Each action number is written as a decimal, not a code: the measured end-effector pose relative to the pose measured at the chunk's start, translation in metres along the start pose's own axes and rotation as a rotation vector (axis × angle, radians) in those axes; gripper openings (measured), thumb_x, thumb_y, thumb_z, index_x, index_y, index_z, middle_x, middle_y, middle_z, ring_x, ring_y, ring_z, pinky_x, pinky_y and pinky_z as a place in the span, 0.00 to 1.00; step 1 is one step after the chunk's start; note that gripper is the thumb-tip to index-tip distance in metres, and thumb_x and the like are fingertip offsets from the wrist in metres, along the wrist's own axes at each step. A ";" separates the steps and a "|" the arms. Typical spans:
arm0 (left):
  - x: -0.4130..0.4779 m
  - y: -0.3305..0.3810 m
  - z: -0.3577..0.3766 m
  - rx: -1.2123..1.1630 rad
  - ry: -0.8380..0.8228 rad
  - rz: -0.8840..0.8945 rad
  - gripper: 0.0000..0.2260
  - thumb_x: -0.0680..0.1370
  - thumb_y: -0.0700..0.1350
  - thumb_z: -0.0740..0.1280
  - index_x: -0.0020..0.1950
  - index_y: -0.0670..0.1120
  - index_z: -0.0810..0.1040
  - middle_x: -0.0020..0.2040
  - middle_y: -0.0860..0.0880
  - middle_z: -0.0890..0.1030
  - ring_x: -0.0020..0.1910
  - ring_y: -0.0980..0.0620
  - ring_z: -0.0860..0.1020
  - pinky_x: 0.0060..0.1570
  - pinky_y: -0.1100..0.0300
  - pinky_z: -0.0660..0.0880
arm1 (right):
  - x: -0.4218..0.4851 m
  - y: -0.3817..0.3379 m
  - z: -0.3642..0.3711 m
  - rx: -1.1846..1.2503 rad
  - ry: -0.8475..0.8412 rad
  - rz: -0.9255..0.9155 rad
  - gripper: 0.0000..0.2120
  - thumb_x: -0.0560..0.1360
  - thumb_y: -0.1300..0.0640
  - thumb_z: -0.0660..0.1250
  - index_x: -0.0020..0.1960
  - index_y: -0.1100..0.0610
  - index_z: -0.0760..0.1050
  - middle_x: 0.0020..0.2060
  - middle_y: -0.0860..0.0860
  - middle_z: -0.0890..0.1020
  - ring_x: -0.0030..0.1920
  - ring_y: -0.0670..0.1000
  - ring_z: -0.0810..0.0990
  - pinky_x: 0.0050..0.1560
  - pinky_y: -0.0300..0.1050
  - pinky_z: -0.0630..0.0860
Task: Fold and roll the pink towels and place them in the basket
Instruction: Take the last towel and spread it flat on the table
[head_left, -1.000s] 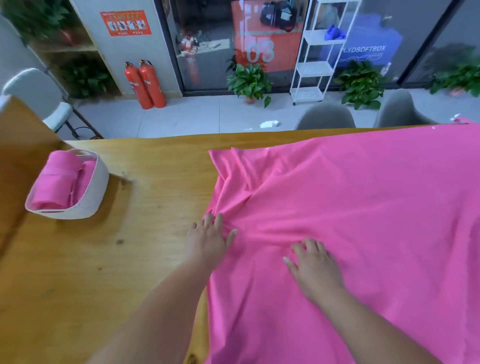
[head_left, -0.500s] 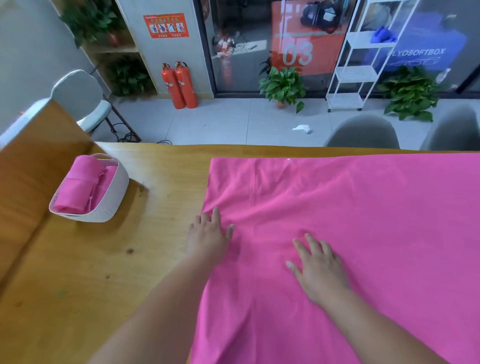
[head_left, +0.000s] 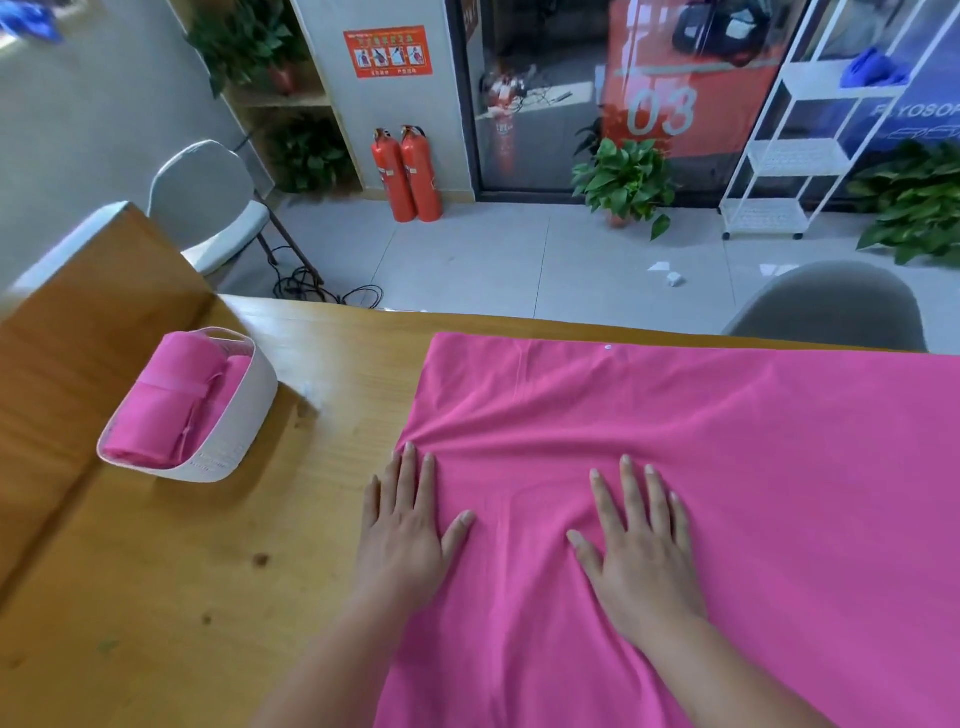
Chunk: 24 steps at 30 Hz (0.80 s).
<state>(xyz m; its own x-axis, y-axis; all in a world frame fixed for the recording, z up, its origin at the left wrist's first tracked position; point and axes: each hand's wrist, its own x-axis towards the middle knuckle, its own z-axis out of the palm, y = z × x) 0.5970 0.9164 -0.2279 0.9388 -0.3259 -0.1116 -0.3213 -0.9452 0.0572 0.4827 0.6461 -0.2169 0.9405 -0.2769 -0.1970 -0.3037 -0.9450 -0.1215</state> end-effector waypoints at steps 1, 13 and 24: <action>0.010 -0.007 -0.001 -0.007 0.010 -0.003 0.41 0.82 0.74 0.40 0.86 0.48 0.40 0.86 0.47 0.38 0.84 0.49 0.35 0.83 0.43 0.42 | 0.010 -0.007 0.001 -0.001 0.011 -0.003 0.38 0.82 0.29 0.43 0.86 0.48 0.47 0.86 0.55 0.45 0.85 0.61 0.43 0.83 0.64 0.47; 0.122 -0.042 -0.020 -0.070 0.044 0.159 0.38 0.83 0.72 0.44 0.87 0.51 0.47 0.87 0.45 0.42 0.85 0.47 0.39 0.84 0.45 0.46 | 0.115 -0.020 -0.022 -0.041 0.099 0.155 0.43 0.78 0.25 0.36 0.86 0.46 0.46 0.86 0.55 0.44 0.84 0.60 0.42 0.83 0.63 0.46; 0.211 -0.107 -0.027 0.005 0.068 0.136 0.41 0.82 0.74 0.46 0.87 0.51 0.47 0.87 0.46 0.43 0.85 0.49 0.39 0.83 0.50 0.40 | 0.193 -0.082 -0.024 -0.069 0.134 0.131 0.41 0.78 0.24 0.36 0.86 0.43 0.44 0.86 0.53 0.44 0.85 0.59 0.42 0.83 0.62 0.46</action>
<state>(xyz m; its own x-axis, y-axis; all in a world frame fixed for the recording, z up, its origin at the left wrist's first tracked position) 0.8325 0.9497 -0.2310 0.8929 -0.4489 -0.0354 -0.4464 -0.8927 0.0622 0.6932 0.6656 -0.2213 0.9071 -0.4143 -0.0747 -0.4176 -0.9079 -0.0356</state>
